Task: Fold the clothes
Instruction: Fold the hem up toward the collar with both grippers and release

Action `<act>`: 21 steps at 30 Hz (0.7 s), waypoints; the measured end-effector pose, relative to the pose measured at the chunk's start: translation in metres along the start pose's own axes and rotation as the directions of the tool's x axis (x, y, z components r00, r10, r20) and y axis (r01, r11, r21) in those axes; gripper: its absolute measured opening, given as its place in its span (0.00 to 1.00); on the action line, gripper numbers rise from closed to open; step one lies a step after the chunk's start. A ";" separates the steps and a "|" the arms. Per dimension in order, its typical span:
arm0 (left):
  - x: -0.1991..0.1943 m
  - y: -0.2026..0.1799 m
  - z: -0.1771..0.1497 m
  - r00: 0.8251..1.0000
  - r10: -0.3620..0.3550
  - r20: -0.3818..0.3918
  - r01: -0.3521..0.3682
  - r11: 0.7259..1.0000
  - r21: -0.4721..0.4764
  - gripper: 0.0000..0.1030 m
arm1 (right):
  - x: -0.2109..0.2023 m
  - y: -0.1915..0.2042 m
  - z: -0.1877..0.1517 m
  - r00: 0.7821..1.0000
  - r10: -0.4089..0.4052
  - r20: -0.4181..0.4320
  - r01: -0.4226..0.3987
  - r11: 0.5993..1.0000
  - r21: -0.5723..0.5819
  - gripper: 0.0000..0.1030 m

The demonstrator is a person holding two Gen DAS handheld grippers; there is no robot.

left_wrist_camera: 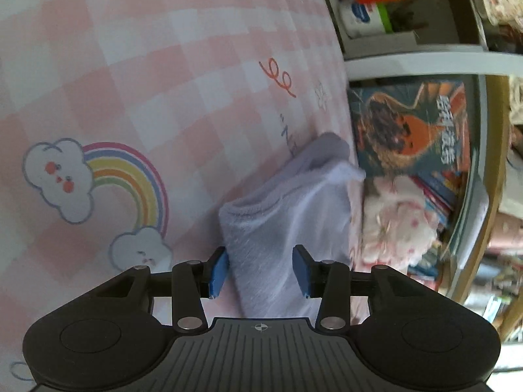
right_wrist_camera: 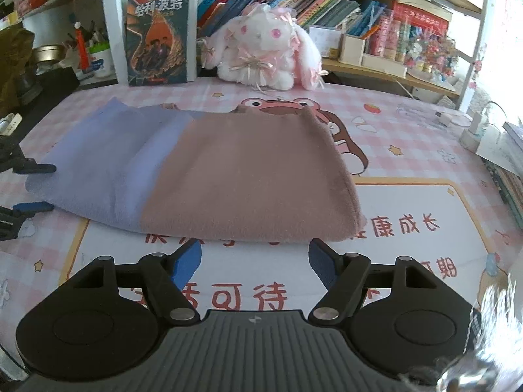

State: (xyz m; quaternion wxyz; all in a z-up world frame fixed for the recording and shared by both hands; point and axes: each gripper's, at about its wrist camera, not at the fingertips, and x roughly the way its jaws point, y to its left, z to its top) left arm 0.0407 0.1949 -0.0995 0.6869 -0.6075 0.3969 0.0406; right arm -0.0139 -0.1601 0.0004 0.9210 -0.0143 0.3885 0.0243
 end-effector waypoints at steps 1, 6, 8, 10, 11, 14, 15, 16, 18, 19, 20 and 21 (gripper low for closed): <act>0.002 -0.001 0.000 1.000 0.000 0.011 0.000 1.000 -0.003 0.37 | -0.001 -0.001 0.000 1.000 -0.004 0.000 0.004 1.000 0.004 0.69; 0.003 -0.013 -0.007 0.998 0.016 0.064 -0.025 0.990 0.137 0.10 | -0.003 -0.005 -0.001 1.000 -0.026 -0.001 0.026 0.999 0.024 0.69; -0.003 -0.031 -0.015 0.995 0.011 0.101 -0.042 0.948 0.315 0.09 | -0.003 -0.007 0.001 1.000 -0.029 0.001 0.029 0.999 0.032 0.69; -0.009 -0.053 -0.032 0.990 -0.025 0.136 -0.055 0.835 0.548 0.09 | -0.002 -0.009 0.002 0.999 -0.034 -0.001 0.034 0.999 0.043 0.69; -0.010 -0.056 -0.035 0.990 -0.032 0.137 -0.055 0.808 0.587 0.09 | -0.001 -0.010 0.002 0.999 -0.036 -0.001 0.036 0.998 0.048 0.69; -0.001 -0.038 -0.021 0.995 0.006 0.098 -0.053 0.869 0.491 0.10 | 0.000 -0.014 0.004 0.999 -0.045 -0.001 0.045 0.997 0.059 0.68; 0.004 -0.026 -0.012 0.997 0.023 0.075 -0.052 0.912 0.407 0.10 | 0.001 -0.016 0.005 0.999 -0.048 -0.001 0.048 0.997 0.062 0.69; 0.008 -0.017 -0.006 0.998 0.022 0.056 -0.040 0.942 0.335 0.12 | 0.001 -0.018 0.005 0.999 -0.052 -0.001 0.052 0.997 0.065 0.68; 0.013 -0.006 0.001 0.999 0.012 0.034 -0.019 0.970 0.241 0.17 | 0.003 -0.022 0.007 0.998 -0.059 -0.004 0.059 0.996 0.067 0.68; 0.014 -0.006 0.002 0.999 0.013 0.032 -0.020 0.974 0.227 0.19 | 0.005 -0.024 0.007 0.998 -0.064 -0.006 0.065 0.996 0.068 0.68; 0.016 -0.006 0.001 0.999 0.010 0.034 -0.017 0.976 0.217 0.21 | 0.006 -0.027 0.008 0.998 -0.070 -0.008 0.070 0.995 0.070 0.69; 0.017 -0.007 0.000 0.999 0.004 0.038 -0.012 0.978 0.209 0.22 | 0.007 -0.031 0.009 0.997 -0.076 -0.010 0.076 0.994 0.073 0.68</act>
